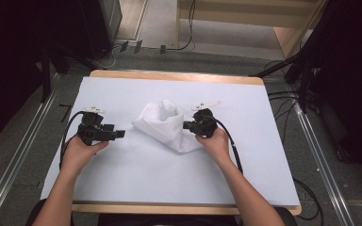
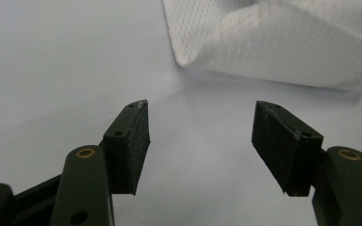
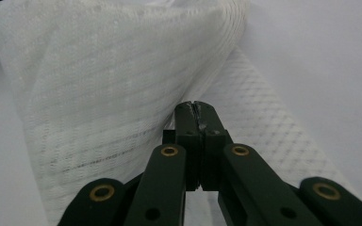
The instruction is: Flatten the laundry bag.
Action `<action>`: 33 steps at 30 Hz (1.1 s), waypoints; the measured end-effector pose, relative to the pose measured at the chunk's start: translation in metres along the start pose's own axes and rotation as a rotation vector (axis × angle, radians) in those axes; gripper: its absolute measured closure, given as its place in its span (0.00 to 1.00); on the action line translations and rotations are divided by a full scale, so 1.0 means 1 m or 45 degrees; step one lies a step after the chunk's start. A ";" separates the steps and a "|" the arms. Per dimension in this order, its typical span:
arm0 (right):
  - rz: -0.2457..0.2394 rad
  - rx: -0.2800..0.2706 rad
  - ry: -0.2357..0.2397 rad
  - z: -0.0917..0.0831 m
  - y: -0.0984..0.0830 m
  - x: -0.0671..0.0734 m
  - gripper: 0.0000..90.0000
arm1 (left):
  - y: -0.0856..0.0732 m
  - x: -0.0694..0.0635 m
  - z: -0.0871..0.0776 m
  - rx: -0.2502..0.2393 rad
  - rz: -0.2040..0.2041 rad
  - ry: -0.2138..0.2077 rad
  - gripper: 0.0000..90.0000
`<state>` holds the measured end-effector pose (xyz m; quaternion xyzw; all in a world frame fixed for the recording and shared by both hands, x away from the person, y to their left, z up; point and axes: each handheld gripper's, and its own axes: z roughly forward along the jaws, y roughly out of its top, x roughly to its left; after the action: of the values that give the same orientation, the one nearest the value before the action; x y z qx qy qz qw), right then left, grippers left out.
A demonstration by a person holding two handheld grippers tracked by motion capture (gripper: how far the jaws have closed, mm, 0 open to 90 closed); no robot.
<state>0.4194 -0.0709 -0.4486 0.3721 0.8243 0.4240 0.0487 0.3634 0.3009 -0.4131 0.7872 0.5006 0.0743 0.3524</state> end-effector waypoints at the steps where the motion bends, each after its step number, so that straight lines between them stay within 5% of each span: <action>1: -0.009 -0.003 0.005 0.000 0.001 0.003 1.00 | 0.000 0.001 -0.001 -0.008 -0.004 0.000 0.43; 17: -0.131 0.056 0.129 0.014 0.002 0.049 1.00 | -0.001 0.008 -0.006 -0.021 -0.023 0.017 0.42; 33: -0.191 0.163 0.200 0.029 -0.013 0.075 1.00 | 0.000 0.009 0.001 -0.011 -0.019 0.019 0.43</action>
<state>0.3696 -0.0076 -0.4591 0.2775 0.8764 0.3935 -0.0082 0.3682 0.3078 -0.4156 0.7814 0.5087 0.0797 0.3526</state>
